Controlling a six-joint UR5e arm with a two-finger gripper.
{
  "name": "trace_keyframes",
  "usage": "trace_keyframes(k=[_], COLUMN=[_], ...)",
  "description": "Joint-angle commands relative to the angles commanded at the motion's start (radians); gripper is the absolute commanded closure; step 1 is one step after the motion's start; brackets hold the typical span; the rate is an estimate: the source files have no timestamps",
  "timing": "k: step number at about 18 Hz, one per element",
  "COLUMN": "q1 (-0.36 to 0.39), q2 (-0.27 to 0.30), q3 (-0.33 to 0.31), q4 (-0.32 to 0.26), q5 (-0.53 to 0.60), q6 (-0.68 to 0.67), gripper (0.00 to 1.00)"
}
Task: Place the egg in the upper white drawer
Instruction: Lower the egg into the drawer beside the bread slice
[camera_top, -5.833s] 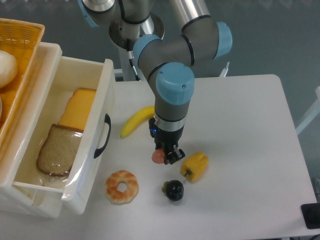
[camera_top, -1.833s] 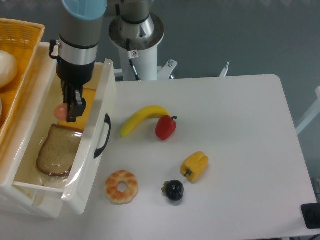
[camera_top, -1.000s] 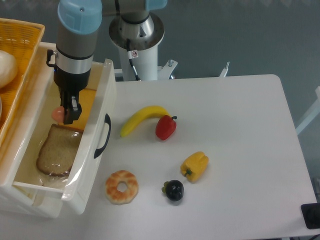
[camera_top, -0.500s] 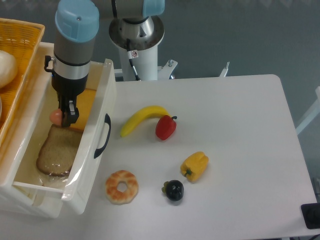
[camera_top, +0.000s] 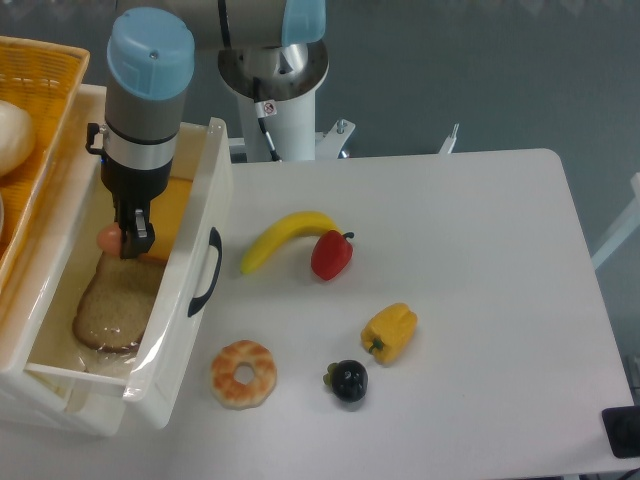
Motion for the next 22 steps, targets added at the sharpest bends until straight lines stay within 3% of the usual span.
trace_keyframes(k=[6, 7, 10, 13, 22], q1=[-0.002, -0.002, -0.002, -0.002, -0.002], q2=[0.0, 0.0, 0.0, 0.002, 0.0], q3=[-0.008, -0.008, -0.008, -0.008, -0.008], q4=[0.0, 0.0, 0.0, 0.002, 0.0], q5=[0.0, 0.0, 0.0, 0.0, 0.0], q6=[0.002, 0.002, 0.002, 0.002, 0.002], gripper=[0.79, 0.73, 0.72, 0.61, 0.6])
